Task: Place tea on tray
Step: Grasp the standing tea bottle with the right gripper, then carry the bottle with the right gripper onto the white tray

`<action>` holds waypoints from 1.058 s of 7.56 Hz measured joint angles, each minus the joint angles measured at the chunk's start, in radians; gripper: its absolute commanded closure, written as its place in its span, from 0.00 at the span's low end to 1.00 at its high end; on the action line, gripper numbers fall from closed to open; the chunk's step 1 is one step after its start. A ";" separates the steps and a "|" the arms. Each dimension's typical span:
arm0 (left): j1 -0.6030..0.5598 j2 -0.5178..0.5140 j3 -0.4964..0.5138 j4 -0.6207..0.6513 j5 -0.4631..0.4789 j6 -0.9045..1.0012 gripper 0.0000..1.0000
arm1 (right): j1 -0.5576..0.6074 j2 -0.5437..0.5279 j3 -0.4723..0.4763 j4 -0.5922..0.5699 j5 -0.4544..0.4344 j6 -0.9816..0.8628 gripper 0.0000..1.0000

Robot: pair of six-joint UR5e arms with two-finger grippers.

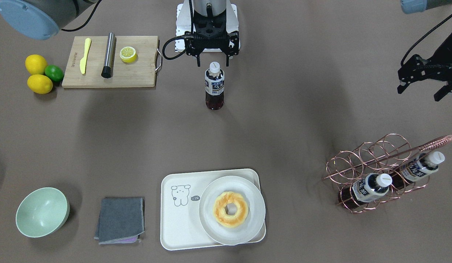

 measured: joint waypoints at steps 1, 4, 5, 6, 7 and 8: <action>0.000 0.003 0.000 -0.001 0.000 0.000 0.03 | -0.003 -0.002 -0.006 0.001 -0.002 -0.005 0.59; 0.000 0.006 0.003 -0.003 0.001 -0.001 0.03 | -0.012 -0.006 -0.011 0.003 -0.008 -0.008 1.00; 0.000 0.006 0.005 -0.004 0.001 -0.001 0.03 | -0.011 -0.004 -0.012 0.002 -0.009 -0.011 1.00; 0.000 0.006 0.009 -0.004 0.001 -0.001 0.03 | 0.000 0.001 -0.012 0.003 -0.007 -0.032 1.00; 0.001 0.006 0.009 -0.004 0.001 -0.001 0.03 | 0.027 0.006 -0.011 0.003 0.000 -0.062 1.00; 0.001 0.006 0.005 -0.004 0.001 -0.004 0.03 | 0.070 0.010 -0.011 0.003 0.020 -0.096 1.00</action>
